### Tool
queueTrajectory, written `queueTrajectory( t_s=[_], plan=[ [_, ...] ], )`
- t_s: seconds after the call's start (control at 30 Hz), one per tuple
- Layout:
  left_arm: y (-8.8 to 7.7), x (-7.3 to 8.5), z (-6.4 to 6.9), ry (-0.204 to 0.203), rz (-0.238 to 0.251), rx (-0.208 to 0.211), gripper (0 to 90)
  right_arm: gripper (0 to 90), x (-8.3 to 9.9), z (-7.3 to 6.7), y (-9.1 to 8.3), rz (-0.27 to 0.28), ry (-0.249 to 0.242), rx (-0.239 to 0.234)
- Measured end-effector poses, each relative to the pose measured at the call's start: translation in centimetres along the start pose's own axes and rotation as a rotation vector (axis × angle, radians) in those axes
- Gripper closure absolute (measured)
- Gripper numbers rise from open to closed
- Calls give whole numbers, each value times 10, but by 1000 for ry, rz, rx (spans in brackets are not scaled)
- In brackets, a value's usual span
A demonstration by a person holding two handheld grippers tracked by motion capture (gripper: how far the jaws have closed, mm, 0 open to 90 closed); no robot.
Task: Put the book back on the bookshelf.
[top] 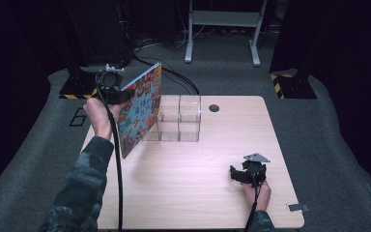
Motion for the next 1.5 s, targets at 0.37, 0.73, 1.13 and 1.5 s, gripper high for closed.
queueTrajectory(
  t_s=[0.37,0.73,1.13,1.5],
  plan=[
    [-1,40,4,-52,130,-6,804,156,0,0,0,1,-3,-1],
    [-11,71,0,-89,176,8,793,159,0,0,0,5,-11,-3],
    [-17,81,-9,-68,183,45,510,165,0,0,0,4,-12,-8],
    [-26,91,-5,-80,215,58,386,169,0,0,0,4,-17,-12]
  ],
)
Point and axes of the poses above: each handheld gripper's, and its own axes: y roughly forward along the jaws, x roughly out of its underside, z roughly to its right, the point moved 7 cm from there along y, roughly forward along the jaws, and after that the axes turned 11 degrees about x, right-handed, at the moved point
